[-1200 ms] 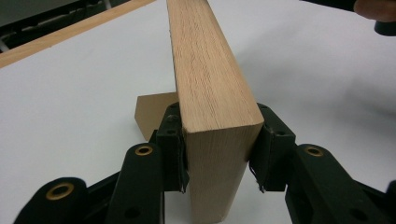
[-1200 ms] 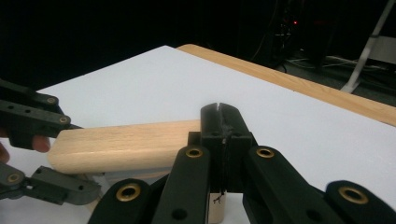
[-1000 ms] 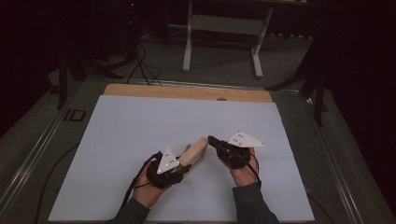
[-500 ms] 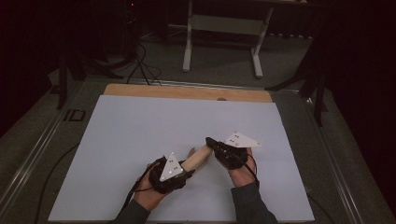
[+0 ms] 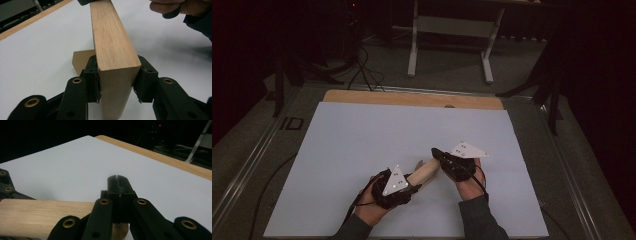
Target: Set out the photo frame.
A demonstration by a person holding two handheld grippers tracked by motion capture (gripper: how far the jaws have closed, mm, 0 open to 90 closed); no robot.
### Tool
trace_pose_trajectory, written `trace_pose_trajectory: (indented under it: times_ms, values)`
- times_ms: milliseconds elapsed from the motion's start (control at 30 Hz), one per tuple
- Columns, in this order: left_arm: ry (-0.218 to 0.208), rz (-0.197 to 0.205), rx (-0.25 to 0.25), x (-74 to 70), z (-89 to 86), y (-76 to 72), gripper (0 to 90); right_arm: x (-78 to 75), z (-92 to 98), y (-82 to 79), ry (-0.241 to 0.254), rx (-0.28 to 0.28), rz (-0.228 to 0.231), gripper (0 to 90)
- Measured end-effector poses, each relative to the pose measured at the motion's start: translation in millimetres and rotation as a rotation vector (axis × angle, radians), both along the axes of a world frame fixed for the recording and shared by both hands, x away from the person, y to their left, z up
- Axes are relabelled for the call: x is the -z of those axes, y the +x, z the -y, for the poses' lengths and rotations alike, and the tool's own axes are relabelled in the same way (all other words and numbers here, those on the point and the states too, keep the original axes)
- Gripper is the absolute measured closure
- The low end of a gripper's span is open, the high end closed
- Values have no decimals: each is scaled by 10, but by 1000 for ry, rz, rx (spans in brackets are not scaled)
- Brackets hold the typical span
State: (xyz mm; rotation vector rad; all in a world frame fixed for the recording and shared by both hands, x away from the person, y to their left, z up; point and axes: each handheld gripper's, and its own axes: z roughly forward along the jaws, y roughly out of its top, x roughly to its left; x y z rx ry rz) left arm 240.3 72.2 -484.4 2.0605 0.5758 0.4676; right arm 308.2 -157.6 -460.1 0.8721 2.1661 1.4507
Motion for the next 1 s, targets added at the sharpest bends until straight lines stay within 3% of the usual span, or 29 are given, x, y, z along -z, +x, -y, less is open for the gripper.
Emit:
trace_pose_trajectory:
  times_ms: [233,733,1000]
  values:
    - [0,-4,-13,1,-20,17,602,-2,4,-2,1,3,-6,900]
    - [-5,-18,-93,-1,-129,99,582,-11,20,-12,-6,5,-10,900]
    - [-26,-45,-161,-4,-216,169,562,-10,14,-18,-12,5,-13,900]
